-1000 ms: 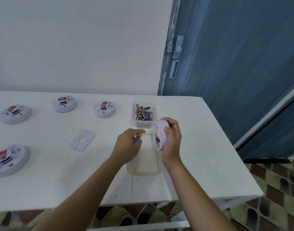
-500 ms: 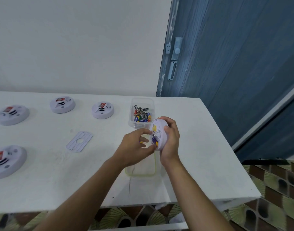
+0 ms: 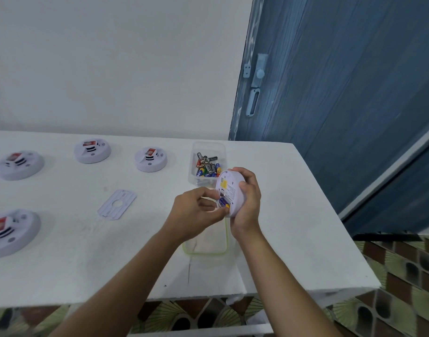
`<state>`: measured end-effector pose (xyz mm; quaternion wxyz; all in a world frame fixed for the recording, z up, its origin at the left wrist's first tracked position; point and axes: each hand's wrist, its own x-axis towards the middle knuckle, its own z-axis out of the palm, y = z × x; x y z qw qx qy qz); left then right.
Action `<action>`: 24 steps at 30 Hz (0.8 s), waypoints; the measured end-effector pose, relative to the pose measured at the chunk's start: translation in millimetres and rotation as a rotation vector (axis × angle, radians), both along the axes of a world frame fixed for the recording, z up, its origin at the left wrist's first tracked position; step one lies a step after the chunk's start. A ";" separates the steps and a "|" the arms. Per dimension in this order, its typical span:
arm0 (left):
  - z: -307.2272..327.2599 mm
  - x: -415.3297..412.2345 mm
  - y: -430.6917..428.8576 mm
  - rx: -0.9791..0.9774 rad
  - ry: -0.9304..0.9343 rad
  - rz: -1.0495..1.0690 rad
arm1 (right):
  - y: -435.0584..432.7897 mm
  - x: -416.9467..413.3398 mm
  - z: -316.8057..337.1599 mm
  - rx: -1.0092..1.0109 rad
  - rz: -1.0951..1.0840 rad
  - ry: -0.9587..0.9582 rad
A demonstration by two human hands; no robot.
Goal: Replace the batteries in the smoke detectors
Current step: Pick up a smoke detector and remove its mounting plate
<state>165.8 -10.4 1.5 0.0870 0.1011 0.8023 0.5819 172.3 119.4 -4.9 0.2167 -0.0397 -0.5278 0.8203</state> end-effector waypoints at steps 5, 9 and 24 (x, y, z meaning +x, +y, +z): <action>-1.2 0.9 -1.8 -0.041 0.039 0.012 | -4.5 -1.6 -0.2 0.027 -0.004 -0.006; -0.1 7.0 -0.6 -0.042 0.070 0.040 | -7.4 -2.9 1.3 0.054 0.007 -0.009; -1.6 15.5 -2.8 -0.207 0.337 0.100 | -24.3 -0.7 1.4 0.098 -0.103 -0.073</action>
